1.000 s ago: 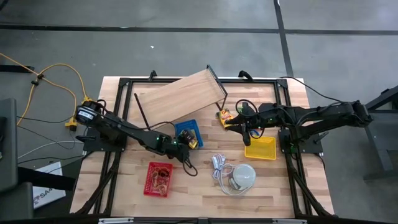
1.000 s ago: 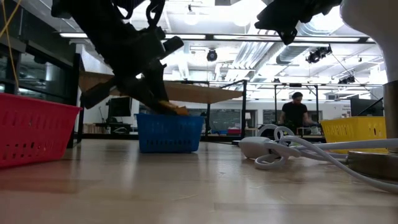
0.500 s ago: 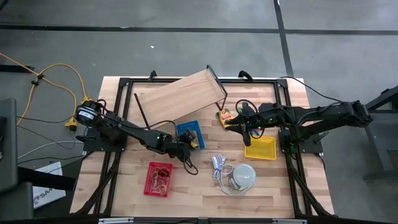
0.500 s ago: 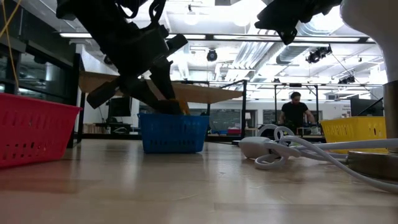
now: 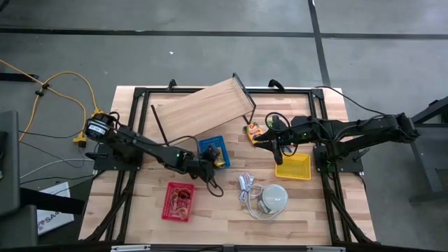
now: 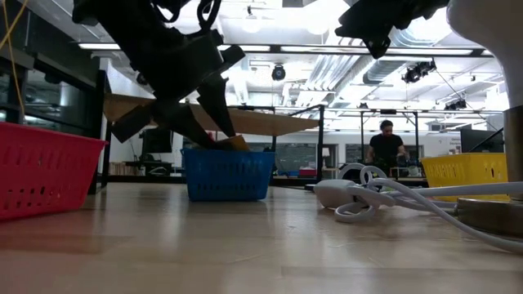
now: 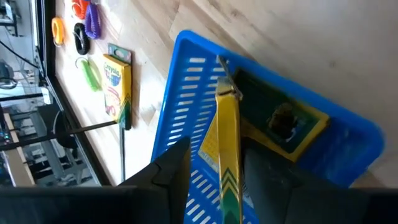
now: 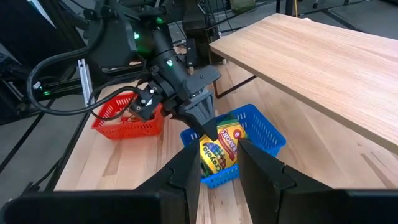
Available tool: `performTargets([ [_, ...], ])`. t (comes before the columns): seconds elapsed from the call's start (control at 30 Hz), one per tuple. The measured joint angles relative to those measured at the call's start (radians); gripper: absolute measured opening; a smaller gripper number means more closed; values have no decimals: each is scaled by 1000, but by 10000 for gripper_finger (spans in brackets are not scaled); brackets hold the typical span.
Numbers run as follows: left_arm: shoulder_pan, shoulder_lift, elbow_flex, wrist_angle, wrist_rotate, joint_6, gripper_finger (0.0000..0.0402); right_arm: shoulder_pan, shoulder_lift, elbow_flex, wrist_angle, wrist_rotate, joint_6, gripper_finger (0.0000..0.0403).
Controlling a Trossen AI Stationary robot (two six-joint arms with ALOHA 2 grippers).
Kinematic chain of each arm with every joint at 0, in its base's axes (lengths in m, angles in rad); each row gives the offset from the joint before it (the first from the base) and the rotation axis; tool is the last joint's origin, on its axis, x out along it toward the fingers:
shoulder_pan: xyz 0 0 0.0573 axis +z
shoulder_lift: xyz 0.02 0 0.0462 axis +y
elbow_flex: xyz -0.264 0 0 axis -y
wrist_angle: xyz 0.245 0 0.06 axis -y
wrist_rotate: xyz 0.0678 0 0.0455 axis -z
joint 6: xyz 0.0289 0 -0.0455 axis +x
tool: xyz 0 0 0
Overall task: Pick & Place Office Desk Supplies
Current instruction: Put the yellow pack of crayon into the blue bin
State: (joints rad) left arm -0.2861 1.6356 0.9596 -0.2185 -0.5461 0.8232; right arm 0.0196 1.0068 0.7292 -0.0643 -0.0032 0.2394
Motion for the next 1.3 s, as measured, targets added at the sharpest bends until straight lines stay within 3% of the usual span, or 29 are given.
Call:
performTargets([
  [0.5,-34,-54,3,-16,10,-221,131,0,0,0,1,0,4,94],
  [0.83,-38,-75,3,-31,16,-256,132,0,0,0,0,0,4,94],
  [1.1,-42,-90,15,104,16,-279,132,0,0,0,0,0,4,94],
  [1.3,-22,-143,34,210,47,-470,132,0,0,0,-6,0,3,94],
])
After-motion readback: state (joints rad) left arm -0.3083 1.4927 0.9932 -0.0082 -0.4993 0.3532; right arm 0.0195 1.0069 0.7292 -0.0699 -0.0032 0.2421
